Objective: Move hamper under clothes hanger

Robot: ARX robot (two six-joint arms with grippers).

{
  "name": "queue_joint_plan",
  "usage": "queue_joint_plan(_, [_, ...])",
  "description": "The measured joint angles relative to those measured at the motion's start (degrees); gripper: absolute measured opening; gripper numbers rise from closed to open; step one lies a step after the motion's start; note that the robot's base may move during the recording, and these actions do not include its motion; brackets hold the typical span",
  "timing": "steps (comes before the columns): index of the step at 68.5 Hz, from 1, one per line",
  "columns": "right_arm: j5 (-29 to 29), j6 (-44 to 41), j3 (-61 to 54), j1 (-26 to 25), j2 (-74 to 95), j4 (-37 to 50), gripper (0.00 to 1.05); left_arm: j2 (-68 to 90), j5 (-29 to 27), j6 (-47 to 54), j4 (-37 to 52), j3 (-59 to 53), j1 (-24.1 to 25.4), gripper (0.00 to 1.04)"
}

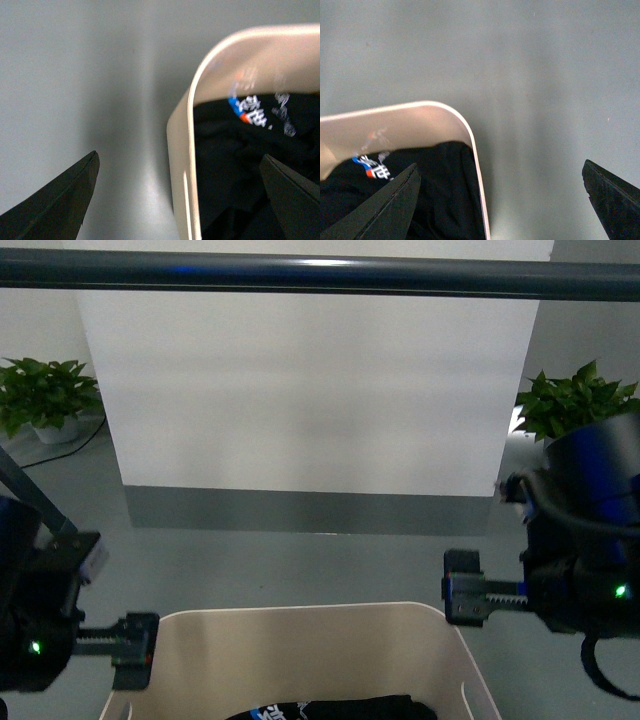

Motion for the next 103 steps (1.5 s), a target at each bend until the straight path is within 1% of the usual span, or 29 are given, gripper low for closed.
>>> queue_joint_plan(14, [-0.59, -0.04, -2.45, -0.96, -10.78, -0.31, 0.97, -13.92, 1.62, 0.66, 0.37, -2.62, 0.87, 0.98])
queue_joint_plan(32, [-0.17, -2.05, -7.34, -1.29, -23.47, -0.28, 0.97, -30.27, 4.46, 2.73, 0.9, -8.94, 1.29, 0.98])
queue_joint_plan(41, [2.89, -4.94, -10.47, -1.03, -32.28, 1.73, 0.97, -41.92, 6.29, 4.13, 2.86, -12.98, 1.01, 0.98])
queue_joint_plan(45, [7.82, -8.35, -13.33, 0.26, -39.01, 6.1, 0.97, -50.27, 7.13, 4.55, 6.25, -16.57, 0.42, 0.98])
queue_joint_plan(47, [9.33, -9.46, -14.4, 0.83, -41.44, 8.17, 0.97, -53.27, 7.41, 4.57, 7.15, -17.77, 0.22, 0.98])
queue_joint_plan(49, [9.64, -10.03, -14.84, 1.14, -42.8, 9.01, 0.97, -54.88, 7.06, 4.52, 7.52, -18.32, 0.2, 0.98])
queue_joint_plan(50, [9.42, -10.43, -15.04, 1.27, -43.93, 9.77, 0.96, -56.17, 6.08, 4.22, 8.37, -18.84, 0.33, 0.95])
queue_joint_plan(51, [8.28, -10.8, -15.5, 1.22, -44.94, 11.26, 0.94, -57.33, 3.87, 3.61, 9.38, -19.41, 0.31, 0.92])
queue_joint_plan(54, [5.92, -11.43, -16.52, 0.94, -46.25, 13.97, 0.89, -58.8, 1.51, 3.17, 10.51, -20.41, 0.35, 0.86])
queue_joint_plan(55, [4.57, -11.67, -17.44, 0.72, -47.06, 15.37, 0.85, -59.63, 0.33, 2.82, 11.06, -21.2, 0.44, 0.83])
queue_joint_plan(62, [2.25, -12.35, -21.73, -0.31, -49.31, 17.81, 0.73, -61.42, -1.09, 2.05, 12.02, -24.63, 0.94, 0.7])
queue_joint_plan(63, [1.99, -12.55, -23.08, -0.72, -49.81, 18.12, 0.7, -61.75, -1.36, 1.86, 12.2, -25.75, 1.05, 0.67])
queue_joint_plan(70, [0.94, -12.87, -27.39, -2.14, -51.34, 18.86, 0.57, -63.12, -1.27, 1.44, 12.59, -29.22, 1.09, 0.54])
queue_joint_plan(71, [0.68, -12.92, -28.46, -2.54, -51.89, 19.04, 0.54, -63.63, -1.14, 1.42, 12.7, -30.03, 1.09, 0.51])
queue_joint_plan(82, [-1.05, -13.07, -33.29, -4.42, -55.82, 20.0, 0.33, -67.36, -1.07, 1.22, 13.27, -33.68, 1.05, 0.29])
queue_joint_plan(84, [-1.53, -13.09, -34.25, -4.79, -56.85, 20.15, 0.27, -68.3, -1.11, 1.18, 13.29, -34.51, 1.05, 0.24])
queue_joint_plan(90, [-3.02, -13.11, -37.73, -6.14, -60.46, 20.26, 0.06, -71.58, -1.14, 1.01, 13.18, -37.53, 1.05, 0.03])
queue_joint_plan(92, [-3.32, -13.2, -38.86, -6.6, -61.61, 20.2, 0.01, -72.72, -1.09, 0.98, 12.94, -38.42, 1.05, 0.04])
queue_joint_plan(103, [-5.31, -13.27, -42.27, -8.44, -66.16, 19.02, 0.02, -77.13, -1.11, 0.96, 11.28, -41.18, 1.05, 0.03])
